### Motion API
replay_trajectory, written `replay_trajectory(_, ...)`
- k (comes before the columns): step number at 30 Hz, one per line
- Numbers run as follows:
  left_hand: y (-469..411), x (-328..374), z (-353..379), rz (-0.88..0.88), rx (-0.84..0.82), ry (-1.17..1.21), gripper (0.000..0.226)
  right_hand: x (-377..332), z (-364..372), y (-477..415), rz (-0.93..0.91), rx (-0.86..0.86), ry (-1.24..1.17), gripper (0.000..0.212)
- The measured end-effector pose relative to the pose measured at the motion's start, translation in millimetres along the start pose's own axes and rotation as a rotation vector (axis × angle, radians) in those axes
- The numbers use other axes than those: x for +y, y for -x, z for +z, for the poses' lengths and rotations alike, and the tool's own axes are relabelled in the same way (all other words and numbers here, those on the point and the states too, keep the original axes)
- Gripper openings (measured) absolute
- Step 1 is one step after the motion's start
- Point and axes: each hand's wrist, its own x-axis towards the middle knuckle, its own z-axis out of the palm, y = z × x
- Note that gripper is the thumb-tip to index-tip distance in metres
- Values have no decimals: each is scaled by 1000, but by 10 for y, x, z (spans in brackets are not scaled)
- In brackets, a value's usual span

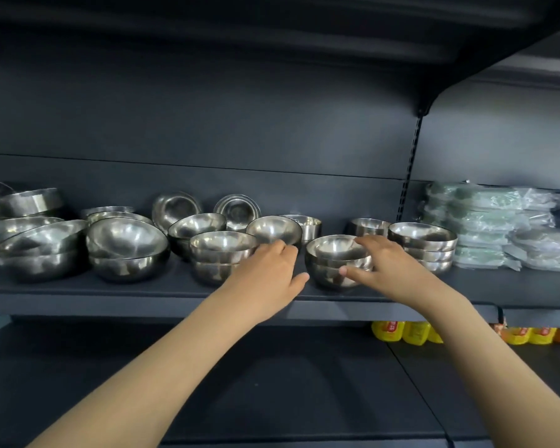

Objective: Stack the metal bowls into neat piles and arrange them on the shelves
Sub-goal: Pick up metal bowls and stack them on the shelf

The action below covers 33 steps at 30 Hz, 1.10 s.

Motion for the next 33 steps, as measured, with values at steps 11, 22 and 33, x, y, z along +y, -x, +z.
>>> replay_trajectory(11, -694, -41, 500, -51, -91, 117, 77, 562, 136, -532, -70, -167, -225, 115)
replay_trajectory(22, -727, -5, 839, -33, -69, 920, 53, 734, 350, -588, -134, -134, -402, 132)
replay_trajectory(33, -1348, 396, 345, 118, 115, 914, 72, 988, -421, -624, -57, 161, -430, 143)
